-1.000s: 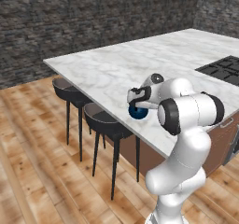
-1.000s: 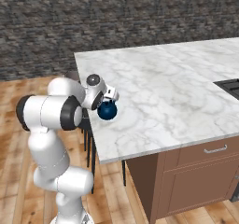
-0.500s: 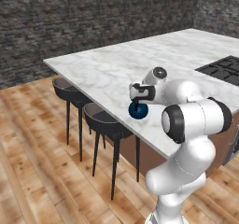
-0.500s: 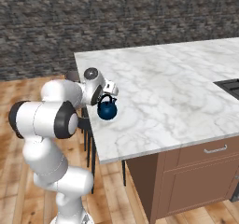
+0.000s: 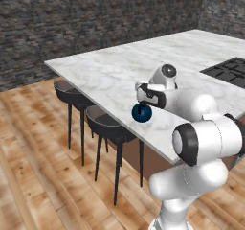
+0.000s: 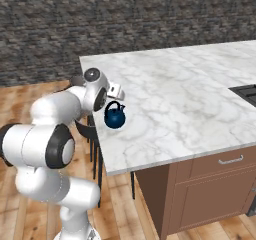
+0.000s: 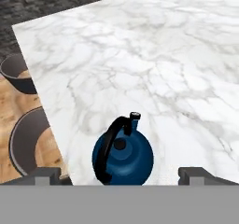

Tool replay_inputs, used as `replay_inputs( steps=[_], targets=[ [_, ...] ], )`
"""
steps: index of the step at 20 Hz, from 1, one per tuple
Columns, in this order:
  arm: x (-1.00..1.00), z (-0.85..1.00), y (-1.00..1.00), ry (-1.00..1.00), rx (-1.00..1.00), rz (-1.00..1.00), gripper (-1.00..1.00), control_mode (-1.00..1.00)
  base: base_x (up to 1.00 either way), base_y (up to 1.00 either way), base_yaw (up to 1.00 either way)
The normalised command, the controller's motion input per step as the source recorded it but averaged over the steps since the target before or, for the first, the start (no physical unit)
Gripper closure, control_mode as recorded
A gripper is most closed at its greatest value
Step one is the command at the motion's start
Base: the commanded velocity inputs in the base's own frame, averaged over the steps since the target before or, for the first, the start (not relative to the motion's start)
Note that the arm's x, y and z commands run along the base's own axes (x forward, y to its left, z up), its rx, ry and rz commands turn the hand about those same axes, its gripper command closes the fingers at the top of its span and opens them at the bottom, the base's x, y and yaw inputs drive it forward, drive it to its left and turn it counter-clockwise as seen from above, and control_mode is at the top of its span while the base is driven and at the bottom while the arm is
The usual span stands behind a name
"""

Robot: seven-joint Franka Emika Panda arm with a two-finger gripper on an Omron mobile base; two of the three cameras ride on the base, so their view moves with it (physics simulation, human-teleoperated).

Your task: The kettle is done boiling. Turn off the stove, then wait for 300 timesteps before moving the kettle to the dining table.

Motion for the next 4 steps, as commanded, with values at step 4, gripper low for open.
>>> replay_inputs(
  steps=[4],
  targets=[
    [-0.55,0.30,0.00,-0.03,0.00,-0.03,-1.00,-1.00,0.00,0.00,0.00]
  ],
)
